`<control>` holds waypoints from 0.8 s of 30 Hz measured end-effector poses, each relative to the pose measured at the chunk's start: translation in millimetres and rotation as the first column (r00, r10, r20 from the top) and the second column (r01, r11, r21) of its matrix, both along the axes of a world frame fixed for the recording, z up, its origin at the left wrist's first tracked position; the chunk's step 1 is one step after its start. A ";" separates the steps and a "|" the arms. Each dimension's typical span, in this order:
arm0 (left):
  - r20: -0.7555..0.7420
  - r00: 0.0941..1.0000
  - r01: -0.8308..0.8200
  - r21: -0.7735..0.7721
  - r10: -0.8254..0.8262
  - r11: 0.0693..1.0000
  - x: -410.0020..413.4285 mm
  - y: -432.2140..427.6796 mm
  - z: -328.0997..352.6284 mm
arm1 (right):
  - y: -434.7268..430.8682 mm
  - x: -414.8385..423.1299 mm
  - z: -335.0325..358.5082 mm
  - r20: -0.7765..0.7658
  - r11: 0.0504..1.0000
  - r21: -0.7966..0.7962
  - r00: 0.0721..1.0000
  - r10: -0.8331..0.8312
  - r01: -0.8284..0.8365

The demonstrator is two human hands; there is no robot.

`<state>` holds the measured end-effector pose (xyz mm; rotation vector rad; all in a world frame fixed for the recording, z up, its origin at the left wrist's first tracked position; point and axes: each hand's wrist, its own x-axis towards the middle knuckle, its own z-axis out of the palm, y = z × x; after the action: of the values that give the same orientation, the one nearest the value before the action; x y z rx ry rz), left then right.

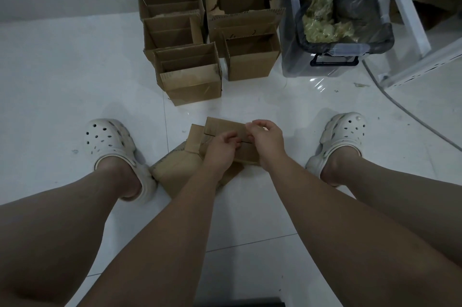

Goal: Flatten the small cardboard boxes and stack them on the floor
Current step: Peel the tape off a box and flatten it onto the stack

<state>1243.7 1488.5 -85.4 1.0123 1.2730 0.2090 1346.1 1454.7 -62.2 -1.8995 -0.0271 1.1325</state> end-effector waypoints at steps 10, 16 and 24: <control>-0.043 0.995 0.093 0.067 -0.091 0.993 -0.6 -0.8 3.6 | 2.8 3.2 6.2 -0.163 0.979 0.156 0.981 -0.107 0.133; -0.021 0.990 0.139 0.119 -0.138 0.983 -1.3 -0.6 3.2 | 5.3 1.1 11.3 -0.168 0.981 0.127 0.978 -0.125 0.147; -0.044 0.992 0.119 0.064 -0.116 0.991 -1.6 0.7 -2.8 | 34.9 29.2 26.5 0.017 0.965 0.138 0.974 -0.226 0.222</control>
<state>1242.1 1489.2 -88.3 1.1502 1.2448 0.1424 1375.2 1489.6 -35.7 -1.7513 0.0887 0.9231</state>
